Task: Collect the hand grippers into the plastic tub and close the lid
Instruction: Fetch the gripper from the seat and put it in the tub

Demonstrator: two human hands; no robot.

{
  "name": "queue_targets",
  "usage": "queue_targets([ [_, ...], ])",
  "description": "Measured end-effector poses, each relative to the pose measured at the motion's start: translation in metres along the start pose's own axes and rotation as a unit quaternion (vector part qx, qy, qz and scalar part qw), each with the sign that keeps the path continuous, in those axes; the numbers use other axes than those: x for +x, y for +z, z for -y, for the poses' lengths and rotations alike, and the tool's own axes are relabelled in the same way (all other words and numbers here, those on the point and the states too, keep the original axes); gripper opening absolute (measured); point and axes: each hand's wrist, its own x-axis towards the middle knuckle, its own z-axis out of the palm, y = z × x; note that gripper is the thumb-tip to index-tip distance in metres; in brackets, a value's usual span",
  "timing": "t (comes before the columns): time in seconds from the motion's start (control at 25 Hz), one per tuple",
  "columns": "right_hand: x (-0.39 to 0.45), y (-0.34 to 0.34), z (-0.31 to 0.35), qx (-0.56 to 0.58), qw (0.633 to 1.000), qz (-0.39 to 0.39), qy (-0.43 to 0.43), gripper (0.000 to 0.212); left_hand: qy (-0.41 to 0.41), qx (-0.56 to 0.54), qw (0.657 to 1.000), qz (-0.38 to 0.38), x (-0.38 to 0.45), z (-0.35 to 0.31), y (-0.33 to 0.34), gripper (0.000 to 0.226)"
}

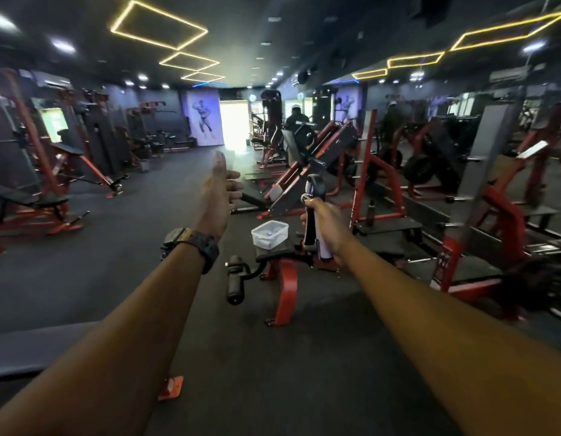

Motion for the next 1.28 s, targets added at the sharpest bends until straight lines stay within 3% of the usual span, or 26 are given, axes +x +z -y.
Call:
queue_targets([
  [0.16, 0.038, 0.007, -0.028, -0.008, 1.000, -0.017, 0.023, 0.053, -0.011, 0.005, 1.000, 0.020, 0.039, 0.040, 0.001, 0.079],
  [0.28, 0.071, 0.009, -0.038, -0.038, 0.998, -0.034, 0.022, 0.064, -0.021, -0.006, 0.999, 0.037, 0.079, 0.069, 0.014, 0.070],
  [0.56, 0.230, 0.006, -0.078, -0.048, 0.998, -0.040, 0.008, 0.042, -0.010, 0.000, 0.999, 0.034, 0.215, 0.131, 0.060, 0.064],
  [0.72, 0.338, 0.017, -0.093, -0.057, 0.997, -0.043, 0.010, 0.044, -0.011, 0.005, 0.999, 0.030, 0.312, 0.167, 0.079, 0.070],
  [0.84, 0.400, 0.026, -0.114, -0.039, 0.999, -0.026, 0.027, 0.030, -0.022, -0.010, 0.999, 0.030, 0.373, 0.203, 0.093, 0.075],
  [0.96, 0.474, 0.034, -0.146, -0.047, 0.998, -0.027, 0.034, 0.028, -0.027, -0.023, 0.999, 0.029, 0.443, 0.252, 0.111, 0.069],
  [1.12, 0.576, 0.049, -0.183, -0.084, 0.995, -0.038, 0.044, 0.041, -0.045, -0.040, 0.998, 0.026, 0.540, 0.316, 0.130, 0.059],
  [1.28, 0.669, 0.070, -0.208, -0.087, 0.994, -0.042, 0.059, 0.033, -0.078, -0.034, 0.996, 0.030, 0.625, 0.373, 0.148, 0.060],
])
